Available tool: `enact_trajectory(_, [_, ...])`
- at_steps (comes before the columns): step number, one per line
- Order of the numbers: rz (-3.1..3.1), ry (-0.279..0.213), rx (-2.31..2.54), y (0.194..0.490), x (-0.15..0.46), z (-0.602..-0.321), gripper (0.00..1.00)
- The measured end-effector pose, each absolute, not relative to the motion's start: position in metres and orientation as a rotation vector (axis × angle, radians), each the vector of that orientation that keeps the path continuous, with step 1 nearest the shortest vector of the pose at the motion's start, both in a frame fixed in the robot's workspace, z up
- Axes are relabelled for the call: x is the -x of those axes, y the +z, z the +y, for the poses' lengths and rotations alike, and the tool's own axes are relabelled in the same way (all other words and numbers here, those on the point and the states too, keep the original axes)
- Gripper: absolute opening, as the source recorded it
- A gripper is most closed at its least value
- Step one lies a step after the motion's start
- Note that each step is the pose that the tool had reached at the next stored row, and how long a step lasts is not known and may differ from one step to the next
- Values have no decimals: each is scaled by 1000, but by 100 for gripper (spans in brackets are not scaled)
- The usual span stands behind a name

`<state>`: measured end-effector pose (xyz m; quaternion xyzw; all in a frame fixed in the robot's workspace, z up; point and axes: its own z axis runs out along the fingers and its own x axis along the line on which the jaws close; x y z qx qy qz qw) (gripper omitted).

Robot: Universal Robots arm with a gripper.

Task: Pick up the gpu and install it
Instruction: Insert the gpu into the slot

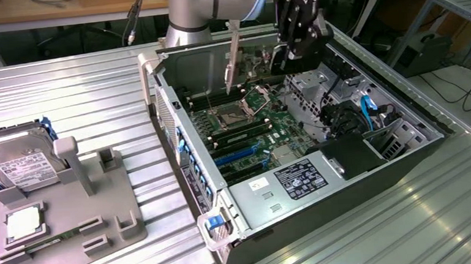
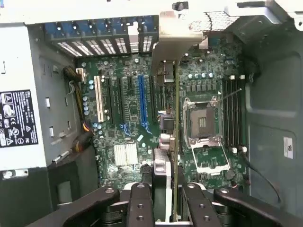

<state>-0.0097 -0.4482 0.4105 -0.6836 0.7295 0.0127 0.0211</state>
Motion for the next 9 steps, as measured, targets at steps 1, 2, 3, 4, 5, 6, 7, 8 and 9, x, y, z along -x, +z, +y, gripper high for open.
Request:
enact_trajectory(1, [2197, 43, 2186, 394, 11, -448, 29])
enact_trajectory(2, [2197, 43, 2186, 388, 14, -448, 29])
enact_trajectory(3, [2209, 42, 2174, 383, 18, -448, 29])
enact_trajectory(4, [2232, 42, 2150, 380, 19, -448, 29])
enact_trajectory(5, [2234, 41, 2148, 378, 19, -448, 29])
enact_trajectory(6, [2234, 41, 2148, 376, 20, -448, 29])
enact_trajectory(7, [2234, 41, 2148, 375, 23, -448, 29])
enact_trajectory(8, [2234, 41, 2148, 374, 27, -448, 29])
enact_trajectory(9, [2233, 42, 2149, 373, 29, -448, 29])
